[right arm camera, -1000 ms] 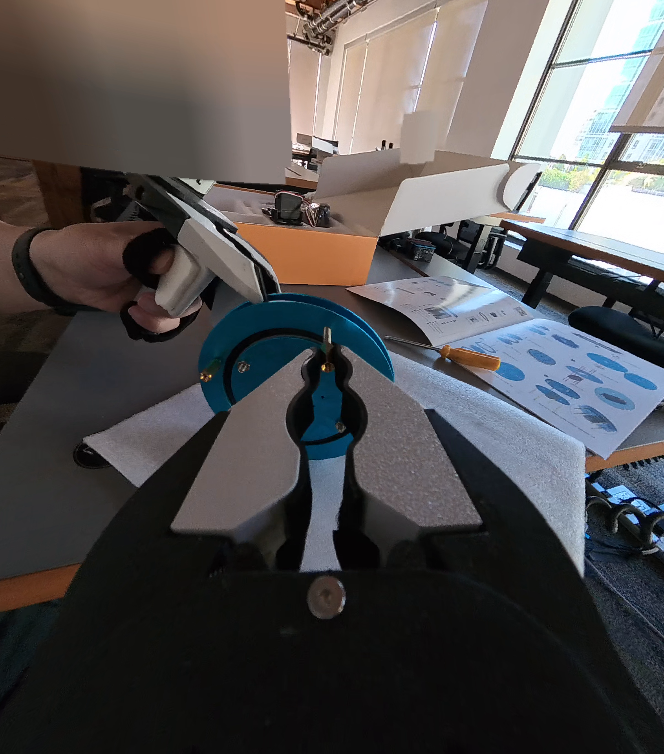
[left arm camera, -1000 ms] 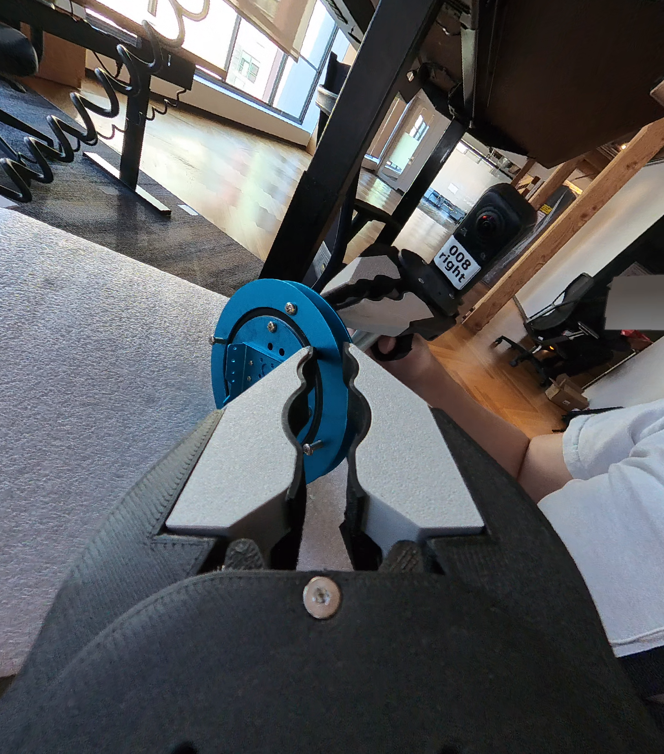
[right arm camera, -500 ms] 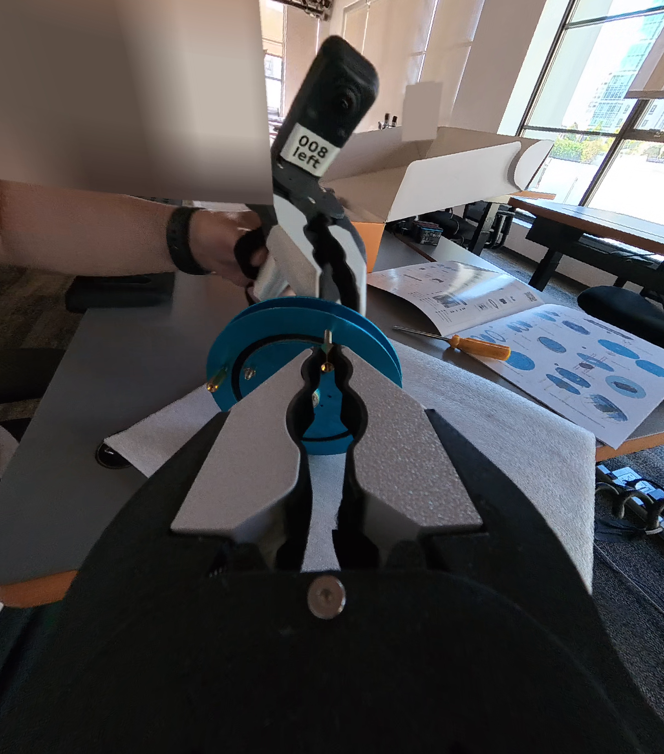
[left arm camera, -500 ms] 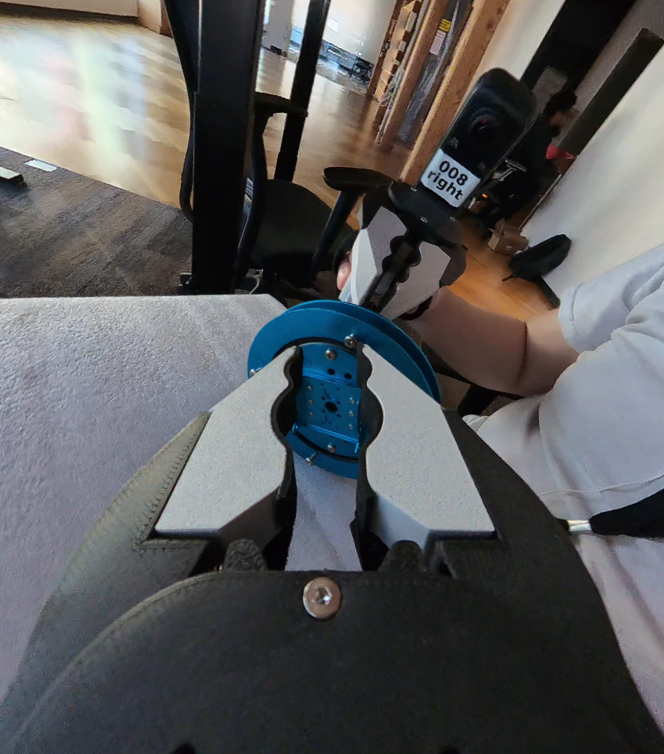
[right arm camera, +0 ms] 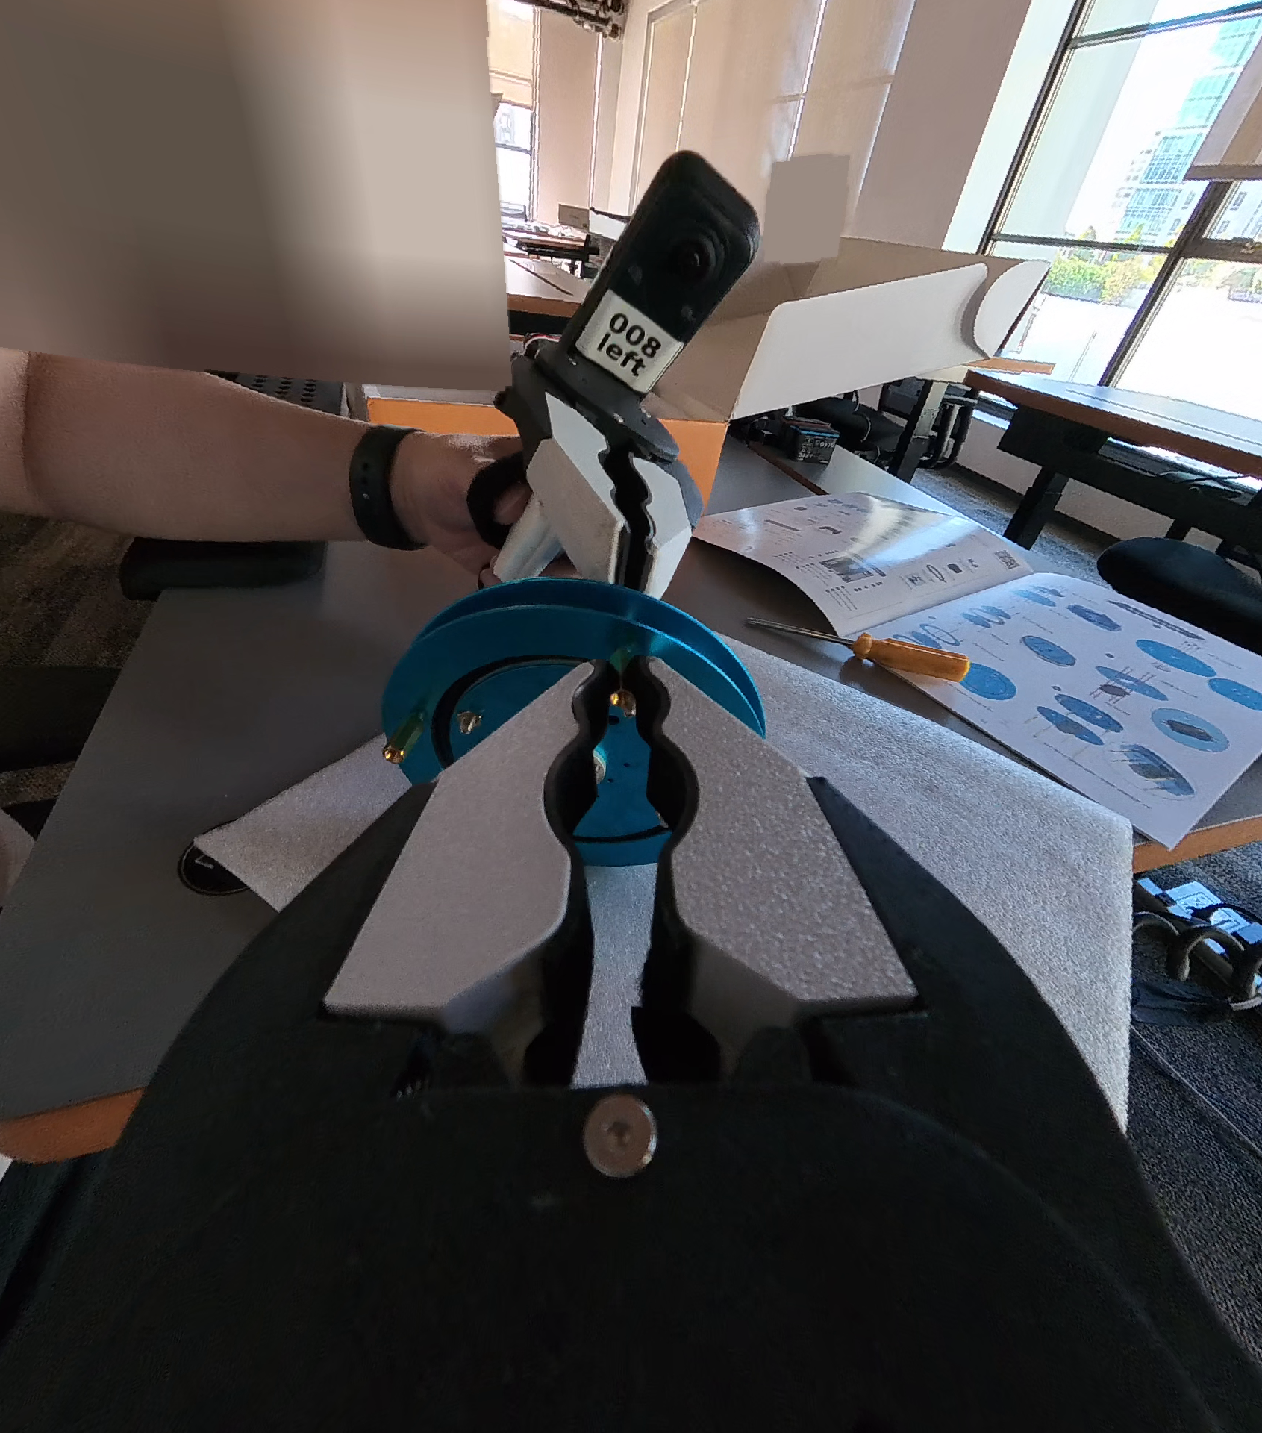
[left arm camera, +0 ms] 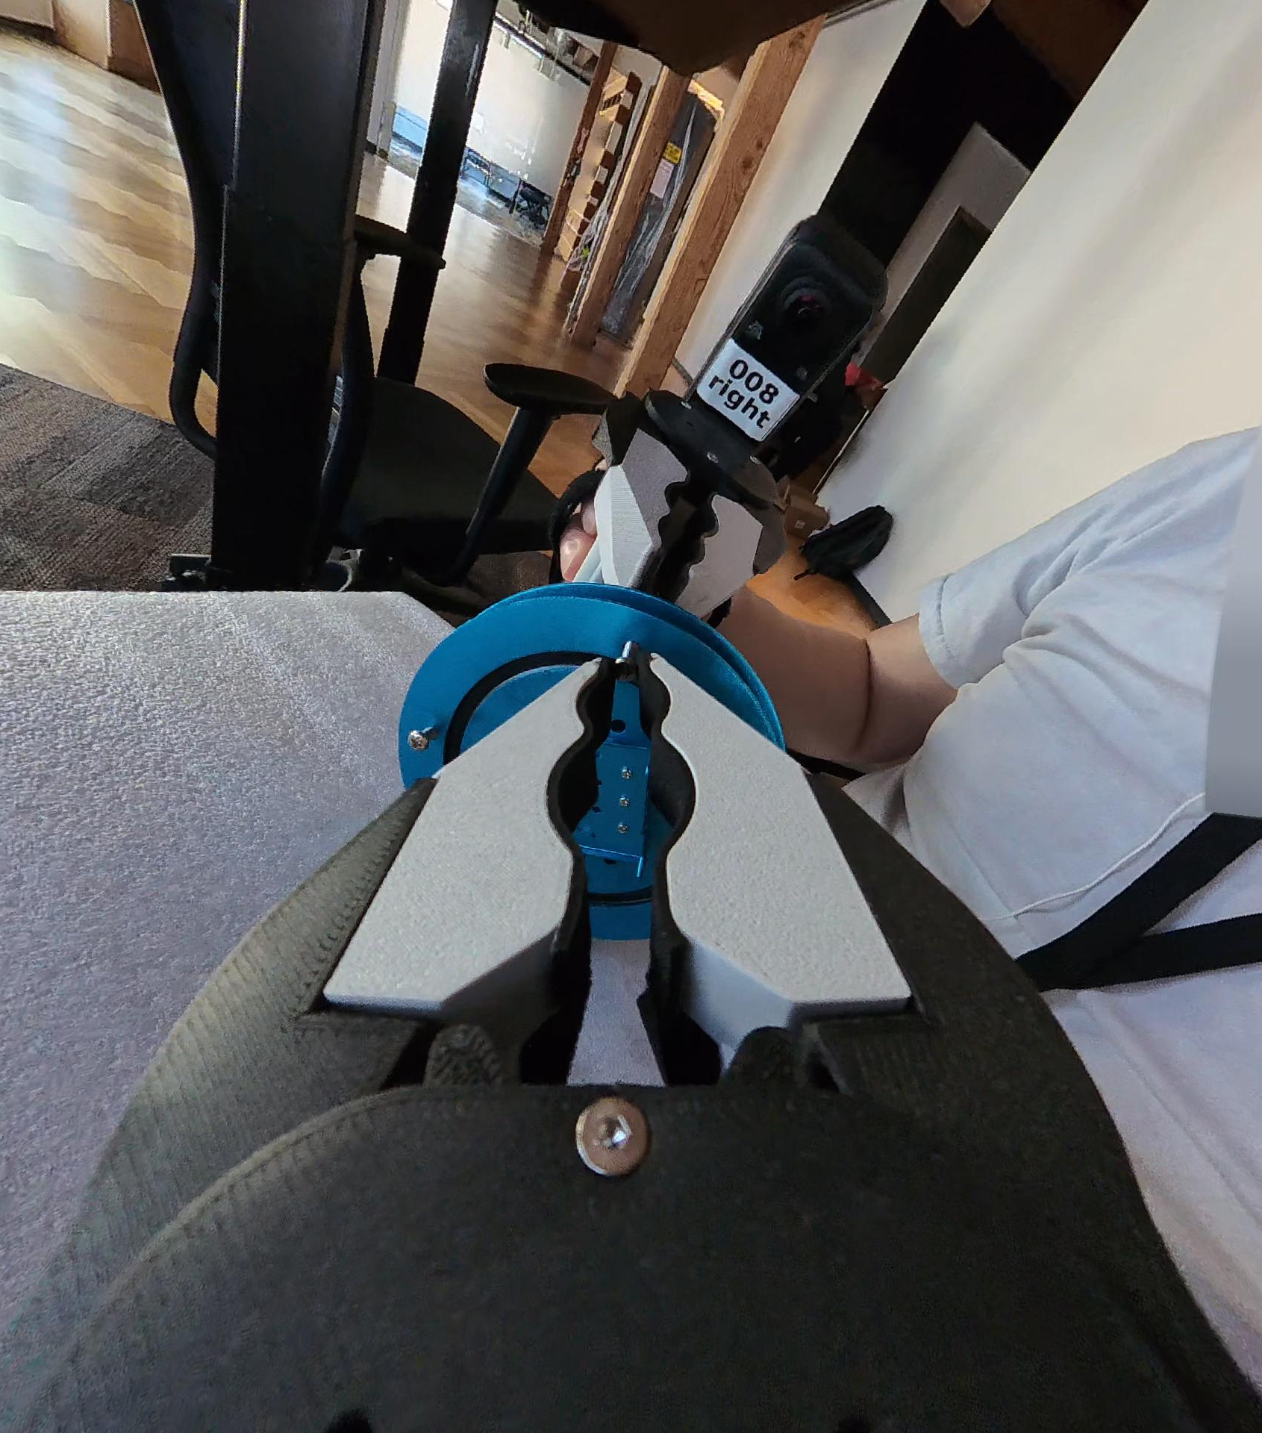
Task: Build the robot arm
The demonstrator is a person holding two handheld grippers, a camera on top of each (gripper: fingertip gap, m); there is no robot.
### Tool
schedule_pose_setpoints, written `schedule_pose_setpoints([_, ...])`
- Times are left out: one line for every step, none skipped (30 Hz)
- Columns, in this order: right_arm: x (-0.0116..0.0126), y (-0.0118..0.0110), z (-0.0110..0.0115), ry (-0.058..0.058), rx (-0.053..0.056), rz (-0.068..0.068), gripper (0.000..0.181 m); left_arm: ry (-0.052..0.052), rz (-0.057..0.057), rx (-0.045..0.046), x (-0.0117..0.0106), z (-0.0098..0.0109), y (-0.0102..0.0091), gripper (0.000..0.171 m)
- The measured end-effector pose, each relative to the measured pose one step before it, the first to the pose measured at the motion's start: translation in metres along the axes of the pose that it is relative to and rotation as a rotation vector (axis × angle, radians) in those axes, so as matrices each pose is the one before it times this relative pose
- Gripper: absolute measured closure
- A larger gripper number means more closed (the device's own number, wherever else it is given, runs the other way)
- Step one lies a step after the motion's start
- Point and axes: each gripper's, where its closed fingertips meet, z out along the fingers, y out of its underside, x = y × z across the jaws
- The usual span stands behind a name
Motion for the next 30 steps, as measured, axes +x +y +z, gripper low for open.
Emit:
schedule_pose_setpoints([0.00017, -0.00007, -0.00011, 0.0020, 0.0014, 0.0021, 0.177, -0.0008, 0.0028, 0.00125, -0.00020, 0.00012, 0.00010, 0.167])
schedule_pose_setpoints([-0.00004, 0.00003, -0.00005, 0.0020, 0.0025, -0.0006, 0.177, 0.0002, -0.0040, -0.00390, 0.00002, 0.00011, 0.00003, 0.167])
schedule_pose_setpoints([-0.00019, -0.00019, 0.00000, 0.0035, 0.0034, -0.0046, 0.177, 0.0001, -0.0010, -0.00927, 0.00033, -0.00004, 0.00035, 0.167])
schedule_pose_setpoints([-0.00009, -0.00007, 0.00016, 0.0101, 0.0032, -0.0194, 0.177, -0.0028, 0.0105, -0.01029, 0.00034, -0.00022, 0.00041, 0.168])
schedule_pose_setpoints([-0.00081, -0.00041, -0.00004, 0.0155, 0.0027, -0.0421, 0.177, -0.0027, 0.0142, -0.00855, 0.00046, -0.00021, 0.00033, 0.168])
schedule_pose_setpoints([0.00074, -0.00026, -0.00027, 0.0293, -0.0015, -0.0546, 0.173, -0.0036, 0.0078, -0.00275, 0.00006, -0.00027, 0.00023, 0.168])
schedule_pose_setpoints([0.00211, 0.00051, -0.00016, 0.0354, -0.0082, -0.0514, 0.168, -0.0020, -0.0007, 0.00280, -0.00026, -0.00038, 0.00001, 0.168])
schedule_pose_setpoints([-0.00016, 0.00208, 0.00020, 0.0129, -0.0210, -0.0400, 0.169, 0.0016, -0.0074, 0.00608, -0.00023, -0.00069, 0.00007, 0.168])
schedule_pose_setpoints([-0.00189, 0.00233, 0.00055, -0.0044, -0.0224, -0.0242, 0.176, 0.0035, -0.0105, 0.00683, -0.00025, -0.00089, -0.00002, 0.168])
schedule_pose_setpoints([-0.00110, 0.00118, 0.00074, -0.0033, -0.0138, -0.0102, 0.176, 0.0034, -0.0096, 0.00545, -0.00017, -0.00082, 0.00009, 0.168])
schedule_pose_setpoints([-0.00069, -0.00149, 0.00006, -0.0009, 0.0026, -0.0050, 0.177, 0.0019, -0.0062, 0.00258, -0.00001, -0.00074, 0.00007, 0.168])
schedule_pose_setpoints([-0.00104, -0.00191, -0.00002, -0.0030, 0.0054, -0.0061, 0.177, -0.0009, -0.0017, -0.00014, 0.00000, -0.00031, 0.00017, 0.168])
schedule_pose_setpoints([0.00028, 0.00013, 0.00039, 0.0059, -0.0049, -0.0077, 0.177, -0.0052, 0.0022, -0.00083, -0.00017, -0.00032, 0.00004, 0.168])
schedule_pose_setpoints([0.00062, 0.00011, 0.00044, 0.0083, -0.0042, -0.0085, 0.177, -0.0048, 0.0043, -0.00071, -0.00019, -0.00026, 0.00005, 0.168])
schedule_pose_setpoints([-0.00006, -0.00032, 0.00037, 0.0029, -0.0019, -0.0031, 0.178, -0.0042, 0.0011, 0.00053, -0.00041, -0.00040, -0.00001, 0.168])
schedule_pose_setpoints([-0.00015, -0.00031, 0.00041, 0.0017, -0.0031, -0.0012, 0.178, -0.0028, -0.0028, 0.00046, -0.00039, -0.00028, -0.00001, 0.168])
schedule_pose_setpoints([0.00047, -0.00007, 0.00029, 0.0061, -0.0055, -0.0041, 0.178, -0.0015, -0.0026, 0.00020, -0.00035, -0.00026, -0.00004, 0.168])
schedule_pose_setpoints([0.00076, 0.00001, 0.00025, 0.0090, -0.0059, -0.0049, 0.178, -0.0026, 0.0003, 0.00044, -0.00029, -0.00007, -0.00012, 0.168])
schedule_pose_setpoints([0.00038, 0.00011, 0.00036, 0.0065, -0.0040, -0.0036, 0.178, -0.0028, 0.0021, 0.00012, -0.00041, -0.00017, -0.00005, 0.168])
schedule_pose_setpoints([-0.00011, -0.00021, 0.00007, 0.0009, -0.0012, 0.0025, 0.178, -0.0009, 0.0017, -0.00163, -0.00015, -0.00014, 0.00005, 0.168])
schedule_pose_setpoints([-0.00054, 0.00014, 0.00011, -0.0066, -0.0024, 0.0176, 0.178, -0.0011, 0.0044, -0.00277, 0.00020, -0.00009, 0.00013, 0.168])
schedule_pose_setpoints([-0.00116, -0.00006, -0.00002, -0.0213, -0.0017, 0.0434, 0.178, -0.0019, 0.0122, -0.00433, 0.00059, -0.00021, 0.00018, 0.168])
schedule_pose_setpoints([-0.00124, -0.00077, -0.00027, -0.0319, 0.0029, 0.0695, 0.178, -0.0028, 0.0194, -0.00759, 0.00104, -0.00010, 0.00073, 0.168])
schedule_pose_setpoints([-0.00065, 0.00003, -0.00017, -0.0313, 0.0034, 0.0804, 0.178, -0.0073, 0.0189, -0.00583, 0.00046, 0.00008, 0.00030, 0.168])
schedule_pose_setpoints([0.00042, 0.00037, 0.00020, -0.0195, 0.0088, 0.0786, 0.178, -0.0102, 0.0130, -0.00265, -0.00036, -0.00007, -0.00005, 0.168])
schedule_pose_setpoints([0.00050, 0.00005, 0.00017, -0.0145, 0.0130, 0.0702, 0.178, -0.0061, 0.0069, -0.00010, -0.00041, 0.00007, -0.00007, 0.168])
schedule_pose_setpoints([0.00086, 0.00015, 0.00031, -0.0095, 0.0139, 0.0732, 0.178, -0.0034, 0.0030, 0.00232, -0.00055, -0.00017, -0.00012, 0.168])
schedule_pose_setpoints([0.00035, 0.00026, 0.00082, -0.0196, 0.0115, 0.1010, 0.178, -0.0023, 0.0031, 0.00424, -0.00058, -0.00057, -0.00037, 0.168])
schedule_pose_setpoints([-0.00042, 0.00072, 0.00088, -0.0352, 0.0048, 0.1286, 0.178, -0.0005, 0.0055, 0.00221, -0.00011, -0.00070, -0.00027, 0.168])
schedule_pose_setpoints([-0.00004, 0.00005, 0.00065, -0.0398, 0.0073, 0.1487, 0.178, -0.0036, 0.0082, -0.00018, -0.00036, -0.00062, -0.00005, 0.168])
